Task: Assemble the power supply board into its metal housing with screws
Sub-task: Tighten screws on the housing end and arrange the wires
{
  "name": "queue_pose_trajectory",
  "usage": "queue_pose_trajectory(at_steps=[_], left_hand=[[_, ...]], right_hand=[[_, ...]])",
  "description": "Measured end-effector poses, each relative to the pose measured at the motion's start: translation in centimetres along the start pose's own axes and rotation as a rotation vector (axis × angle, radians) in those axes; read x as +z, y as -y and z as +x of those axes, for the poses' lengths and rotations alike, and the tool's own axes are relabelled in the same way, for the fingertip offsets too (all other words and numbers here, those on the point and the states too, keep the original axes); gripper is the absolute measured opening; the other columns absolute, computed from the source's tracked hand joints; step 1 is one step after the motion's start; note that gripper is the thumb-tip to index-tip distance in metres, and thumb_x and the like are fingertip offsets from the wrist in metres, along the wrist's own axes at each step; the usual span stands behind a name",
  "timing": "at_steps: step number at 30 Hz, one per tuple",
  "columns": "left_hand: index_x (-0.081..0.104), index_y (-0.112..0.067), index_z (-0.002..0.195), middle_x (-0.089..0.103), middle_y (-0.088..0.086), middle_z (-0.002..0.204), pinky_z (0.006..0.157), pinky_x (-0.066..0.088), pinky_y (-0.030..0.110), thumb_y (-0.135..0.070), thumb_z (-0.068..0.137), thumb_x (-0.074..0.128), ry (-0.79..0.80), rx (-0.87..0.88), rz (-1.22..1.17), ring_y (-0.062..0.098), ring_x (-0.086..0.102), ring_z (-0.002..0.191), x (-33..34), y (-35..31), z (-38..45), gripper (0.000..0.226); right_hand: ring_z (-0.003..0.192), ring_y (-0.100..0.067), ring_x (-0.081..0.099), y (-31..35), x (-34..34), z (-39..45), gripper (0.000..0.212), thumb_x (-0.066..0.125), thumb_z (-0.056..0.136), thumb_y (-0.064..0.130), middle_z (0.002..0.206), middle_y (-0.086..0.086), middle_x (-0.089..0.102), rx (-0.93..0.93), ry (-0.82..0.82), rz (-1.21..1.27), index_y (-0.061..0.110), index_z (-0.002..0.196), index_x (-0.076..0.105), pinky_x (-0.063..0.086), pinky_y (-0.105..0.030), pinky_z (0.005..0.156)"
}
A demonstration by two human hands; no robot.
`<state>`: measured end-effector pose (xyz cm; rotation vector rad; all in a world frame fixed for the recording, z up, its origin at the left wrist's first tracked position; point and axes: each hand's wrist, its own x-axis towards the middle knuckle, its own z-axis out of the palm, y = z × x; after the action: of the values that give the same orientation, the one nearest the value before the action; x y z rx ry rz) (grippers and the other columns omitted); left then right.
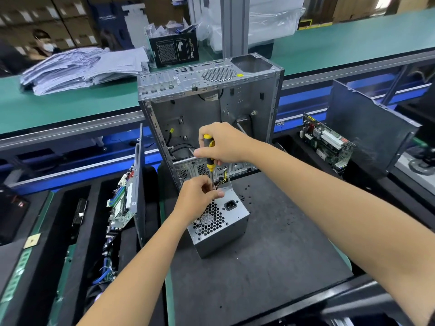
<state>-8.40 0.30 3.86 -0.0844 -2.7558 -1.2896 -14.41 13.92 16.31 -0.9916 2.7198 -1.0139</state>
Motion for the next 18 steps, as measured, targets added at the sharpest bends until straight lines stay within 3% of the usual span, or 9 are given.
queue_pose_trajectory(at_steps=[6,10,13,16,18], left_hand=[[0.054,-0.01,0.065,0.063,0.007,0.066,0.056,0.04,0.026,-0.031,0.069,0.085,0.032,-0.061,-0.011,0.01,0.047,0.057,-0.3,1.1,0.3,0.037],[0.057,-0.009,0.069,0.067,0.01,0.076,0.063,0.045,0.035,-0.031,0.068,0.085,0.086,-0.079,0.002,0.02,0.052,0.063,0.0,1.6,0.4,0.035],[0.059,-0.012,0.07,0.07,0.009,0.081,0.072,0.05,0.041,-0.03,0.069,0.084,0.124,-0.089,0.015,0.028,0.06,0.079,0.3,2.0,0.3,0.032],[0.06,-0.012,0.072,0.069,0.008,0.083,0.071,0.05,0.037,-0.03,0.071,0.084,0.141,-0.096,0.014,0.025,0.06,0.077,0.3,2.4,0.2,0.03],[0.062,-0.011,0.075,0.069,0.004,0.081,0.065,0.047,0.023,-0.027,0.072,0.083,0.166,-0.095,-0.013,0.015,0.057,0.069,0.1,2.4,0.3,0.027]], right_hand=[[0.055,-0.008,0.056,0.5,0.8,-0.2,0.021,0.066,0.088,0.031,0.071,0.009,0.057,-0.055,0.087,-0.107,0.014,0.082,0.055,0.049,-0.027,0.059],[0.059,-0.008,0.05,0.5,1.4,-0.4,0.021,0.065,0.089,0.031,0.068,0.011,0.052,-0.064,0.13,-0.151,0.013,0.086,0.057,0.039,-0.024,0.054],[0.061,-0.01,0.049,0.5,1.7,-0.6,0.019,0.065,0.089,0.029,0.069,0.01,0.052,-0.067,0.164,-0.155,0.015,0.083,0.054,0.034,-0.023,0.053],[0.057,-0.005,0.047,0.6,1.9,-0.9,0.017,0.065,0.089,0.026,0.068,0.011,0.052,-0.071,0.179,-0.147,0.015,0.082,0.054,0.031,-0.019,0.051],[0.057,-0.005,0.047,0.7,1.9,-1.1,0.017,0.066,0.089,0.025,0.068,0.01,0.054,-0.076,0.192,-0.149,0.014,0.083,0.055,0.032,-0.019,0.051]])
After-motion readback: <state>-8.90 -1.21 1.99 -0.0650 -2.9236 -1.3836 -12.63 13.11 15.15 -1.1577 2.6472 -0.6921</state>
